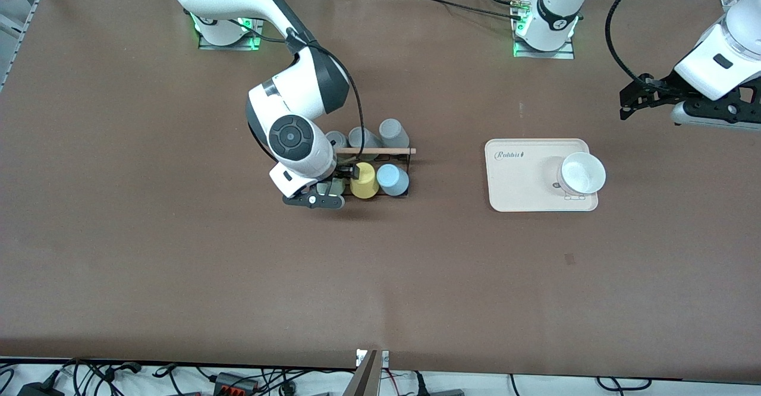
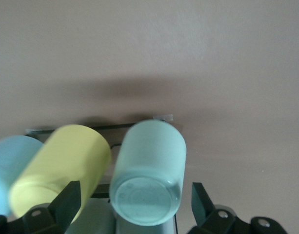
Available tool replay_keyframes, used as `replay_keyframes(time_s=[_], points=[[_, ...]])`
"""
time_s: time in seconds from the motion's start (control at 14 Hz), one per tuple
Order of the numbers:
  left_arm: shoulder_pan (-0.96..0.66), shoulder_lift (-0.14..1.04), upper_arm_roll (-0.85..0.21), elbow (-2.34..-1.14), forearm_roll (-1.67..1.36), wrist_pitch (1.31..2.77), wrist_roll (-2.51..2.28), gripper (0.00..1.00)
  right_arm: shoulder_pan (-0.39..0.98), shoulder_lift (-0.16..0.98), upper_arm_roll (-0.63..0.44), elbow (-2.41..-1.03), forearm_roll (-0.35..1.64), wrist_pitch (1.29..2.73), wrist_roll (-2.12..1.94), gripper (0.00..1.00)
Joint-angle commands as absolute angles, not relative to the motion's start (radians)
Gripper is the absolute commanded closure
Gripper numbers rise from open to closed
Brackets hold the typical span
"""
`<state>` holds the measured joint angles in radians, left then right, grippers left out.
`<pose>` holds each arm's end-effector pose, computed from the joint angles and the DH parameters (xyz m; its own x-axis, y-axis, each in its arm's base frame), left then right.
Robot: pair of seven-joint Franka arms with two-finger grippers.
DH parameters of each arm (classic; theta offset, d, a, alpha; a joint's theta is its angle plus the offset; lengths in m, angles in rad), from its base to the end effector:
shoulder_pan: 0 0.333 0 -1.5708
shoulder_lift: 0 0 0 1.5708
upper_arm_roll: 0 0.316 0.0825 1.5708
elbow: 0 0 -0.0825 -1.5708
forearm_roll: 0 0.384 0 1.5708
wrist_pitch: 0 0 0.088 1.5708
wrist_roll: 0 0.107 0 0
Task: Hang scattered cups on rack with three cups
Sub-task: 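Hang the mint cup on a rack peg beside the yellow cup, then open the right gripper and pull it back from the rack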
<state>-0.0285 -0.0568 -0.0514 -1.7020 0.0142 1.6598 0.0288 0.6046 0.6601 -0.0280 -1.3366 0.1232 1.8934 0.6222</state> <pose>0.5414 -0.0427 0.6012 0.9939 -0.1097 0.0140 -0.1094 -0.9938 -0.0175 0.5958 0.4033 0.3335 0.9866 -0.0836 -0.1402 -0.0867 -0.9961 -0.0162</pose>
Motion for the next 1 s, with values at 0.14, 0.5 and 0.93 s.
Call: replay_keyframes(time_s=[0.14,0.5,0.93], points=[[-0.025,-0.055,-0.051,-1.698,0.006,1.657,0.054,0.00,0.598,0.653,-0.044,-1.249,0.134,1.810,0.630,0.00],[-0.026,-0.055,-0.051,-1.698,0.006,1.657,0.054,0.00,0.549,0.608,-0.063,-1.238,0.127,1.784,0.626,0.00],[-0.028,-0.057,-0.051,-1.698,0.006,1.657,0.054,0.00,0.440,0.546,-0.103,-1.236,0.124,1.779,0.551,0.00]])
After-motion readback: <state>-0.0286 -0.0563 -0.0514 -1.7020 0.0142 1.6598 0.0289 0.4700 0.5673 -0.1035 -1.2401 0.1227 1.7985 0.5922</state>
